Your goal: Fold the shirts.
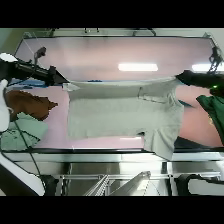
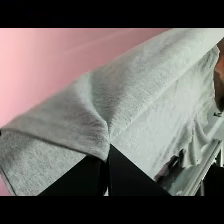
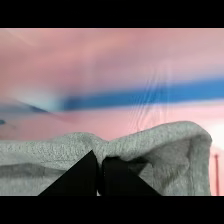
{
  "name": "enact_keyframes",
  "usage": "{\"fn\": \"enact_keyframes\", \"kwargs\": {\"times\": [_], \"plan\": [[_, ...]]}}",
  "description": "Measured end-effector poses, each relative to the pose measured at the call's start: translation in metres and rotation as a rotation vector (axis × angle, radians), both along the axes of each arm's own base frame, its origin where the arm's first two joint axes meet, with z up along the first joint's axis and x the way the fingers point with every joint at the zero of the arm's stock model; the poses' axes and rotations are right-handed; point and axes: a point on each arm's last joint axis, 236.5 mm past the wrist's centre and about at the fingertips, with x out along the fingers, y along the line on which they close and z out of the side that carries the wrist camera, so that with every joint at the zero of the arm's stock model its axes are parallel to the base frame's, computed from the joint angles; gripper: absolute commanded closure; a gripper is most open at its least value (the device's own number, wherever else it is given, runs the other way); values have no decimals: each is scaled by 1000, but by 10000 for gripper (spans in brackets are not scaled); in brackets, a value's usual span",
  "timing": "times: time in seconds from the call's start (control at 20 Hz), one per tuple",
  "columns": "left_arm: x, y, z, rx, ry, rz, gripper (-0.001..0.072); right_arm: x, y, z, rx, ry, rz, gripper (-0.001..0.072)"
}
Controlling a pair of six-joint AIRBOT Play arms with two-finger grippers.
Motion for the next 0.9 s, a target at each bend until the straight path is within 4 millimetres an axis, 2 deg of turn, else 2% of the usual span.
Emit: {"fn": "enact_keyframes", "kwargs": {"times": [0.15,0.25,0.35,0.6,0.75,0.9], "plan": [[17,4,-22,8,18,12,695,23,-7,-15,61,-3,-9,698],[17,4,-33,2,43,14,695,27,-8,-20,77,1,8,698],[9,3,-47,-5,94,8,696,24,-11,-28,74,20,34,697],[-15,1,-65,-14,190,-36,697,-11,-16,-58,42,153,133,697],[-23,10,-78,50,232,-41,697,-35,-23,-85,20,256,155,697],[-26,14,-85,86,251,-40,697,-49,-24,-105,19,321,165,696]]}}
